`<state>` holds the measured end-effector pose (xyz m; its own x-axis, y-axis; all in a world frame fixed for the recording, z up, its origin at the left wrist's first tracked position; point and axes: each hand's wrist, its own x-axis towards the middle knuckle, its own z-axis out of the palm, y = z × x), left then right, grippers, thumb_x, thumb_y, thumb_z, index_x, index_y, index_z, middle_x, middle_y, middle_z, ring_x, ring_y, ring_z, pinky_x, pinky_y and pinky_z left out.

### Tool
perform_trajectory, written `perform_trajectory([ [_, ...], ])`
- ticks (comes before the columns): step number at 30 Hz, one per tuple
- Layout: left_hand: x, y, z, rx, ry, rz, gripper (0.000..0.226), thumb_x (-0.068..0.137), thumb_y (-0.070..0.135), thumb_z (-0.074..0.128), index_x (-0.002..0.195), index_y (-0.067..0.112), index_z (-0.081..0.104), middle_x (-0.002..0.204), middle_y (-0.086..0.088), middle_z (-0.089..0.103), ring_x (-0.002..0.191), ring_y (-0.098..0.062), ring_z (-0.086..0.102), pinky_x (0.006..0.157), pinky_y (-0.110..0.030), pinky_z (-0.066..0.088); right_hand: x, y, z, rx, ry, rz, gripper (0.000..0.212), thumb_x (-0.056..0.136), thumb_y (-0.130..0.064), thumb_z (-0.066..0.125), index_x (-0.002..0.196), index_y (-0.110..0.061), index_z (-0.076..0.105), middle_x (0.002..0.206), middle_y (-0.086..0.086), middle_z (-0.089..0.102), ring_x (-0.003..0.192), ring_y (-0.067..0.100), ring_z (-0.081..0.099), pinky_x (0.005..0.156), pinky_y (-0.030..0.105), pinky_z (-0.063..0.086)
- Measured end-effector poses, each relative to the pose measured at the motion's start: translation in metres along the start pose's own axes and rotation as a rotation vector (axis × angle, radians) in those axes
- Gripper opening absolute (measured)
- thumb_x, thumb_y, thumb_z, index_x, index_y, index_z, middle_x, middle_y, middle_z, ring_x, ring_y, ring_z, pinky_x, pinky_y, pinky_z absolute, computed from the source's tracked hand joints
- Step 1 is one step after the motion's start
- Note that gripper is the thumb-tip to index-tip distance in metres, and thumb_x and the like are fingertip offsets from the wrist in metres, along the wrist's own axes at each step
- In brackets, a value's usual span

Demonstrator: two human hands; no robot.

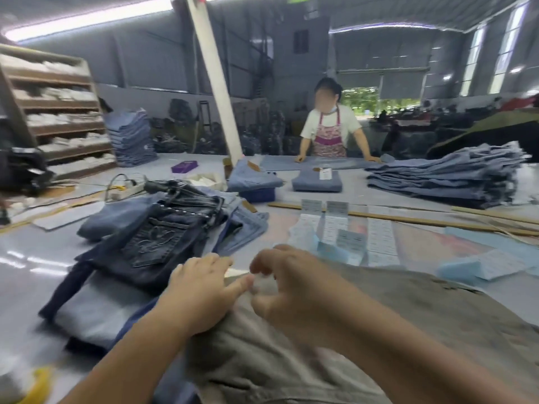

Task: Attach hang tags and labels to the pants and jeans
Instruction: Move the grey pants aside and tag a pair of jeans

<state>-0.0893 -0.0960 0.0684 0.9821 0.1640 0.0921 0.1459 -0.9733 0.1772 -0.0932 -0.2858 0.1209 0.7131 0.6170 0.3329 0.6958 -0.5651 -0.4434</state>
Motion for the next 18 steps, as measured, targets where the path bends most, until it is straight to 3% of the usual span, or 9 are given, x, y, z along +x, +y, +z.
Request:
perform_trajectory([
  [2,0.004,-0.032,-0.004,0.001,0.010,-0.121,0.064,0.086,0.075,0.029,0.130,0.033,0.048,0.142,0.006,0.045,0.130,-0.022,0.038,0.105,-0.039,0.031,0.038,-0.009,0.025,0.005,-0.079,-0.004,0.027,0.083,-0.031,0.059,0.109,-0.024,0.062,0.108,-0.003,0.059,0.098,0.015,0.054,0.081,0.028,0.046],
  [7,0.016,-0.106,0.008,0.111,0.005,-0.333,0.069,0.091,0.071,0.029,0.142,0.026,0.037,0.146,-0.001,0.040,0.133,-0.028,0.037,0.109,-0.039,0.032,0.125,-0.031,0.089,-0.006,-0.216,0.025,0.020,0.080,-0.032,0.061,0.090,-0.014,0.062,0.096,0.005,0.066,0.090,0.025,0.060,0.074,0.032,0.051],
  [10,0.027,-0.137,0.025,0.098,0.006,-0.447,0.072,0.089,0.072,0.033,0.142,0.023,0.037,0.146,-0.004,0.040,0.132,-0.029,0.038,0.108,-0.040,0.031,0.172,-0.034,0.123,-0.005,-0.269,0.108,0.013,0.079,-0.023,0.057,0.072,-0.014,0.051,0.079,0.006,0.059,0.079,0.028,0.057,0.060,0.027,0.041],
  [13,0.040,-0.160,0.042,0.075,0.031,-0.500,0.072,0.089,0.069,0.036,0.143,0.022,0.033,0.146,-0.002,0.038,0.132,-0.028,0.036,0.107,-0.041,0.032,0.211,-0.030,0.152,0.059,-0.284,0.243,0.020,0.078,-0.021,0.054,0.062,-0.011,0.044,0.062,0.002,0.045,0.066,0.028,0.051,0.055,0.025,0.036],
  [16,0.055,-0.176,0.055,0.014,0.115,-0.563,0.068,0.090,0.067,0.039,0.142,0.023,0.034,0.144,-0.001,0.038,0.132,-0.026,0.036,0.105,-0.040,0.033,0.229,-0.013,0.181,0.148,-0.273,0.364,0.019,0.077,-0.022,0.055,0.063,-0.012,0.048,0.064,0.002,0.051,0.067,0.027,0.055,0.051,0.026,0.035],
  [18,0.067,-0.180,0.060,-0.066,0.170,-0.597,0.067,0.091,0.065,0.040,0.143,0.021,0.034,0.145,-0.002,0.037,0.132,-0.026,0.036,0.105,-0.039,0.033,0.228,0.006,0.204,0.184,-0.266,0.425,0.021,0.084,-0.027,0.055,0.077,-0.008,0.059,0.087,0.010,0.066,0.088,0.032,0.063,0.061,0.028,0.043],
])
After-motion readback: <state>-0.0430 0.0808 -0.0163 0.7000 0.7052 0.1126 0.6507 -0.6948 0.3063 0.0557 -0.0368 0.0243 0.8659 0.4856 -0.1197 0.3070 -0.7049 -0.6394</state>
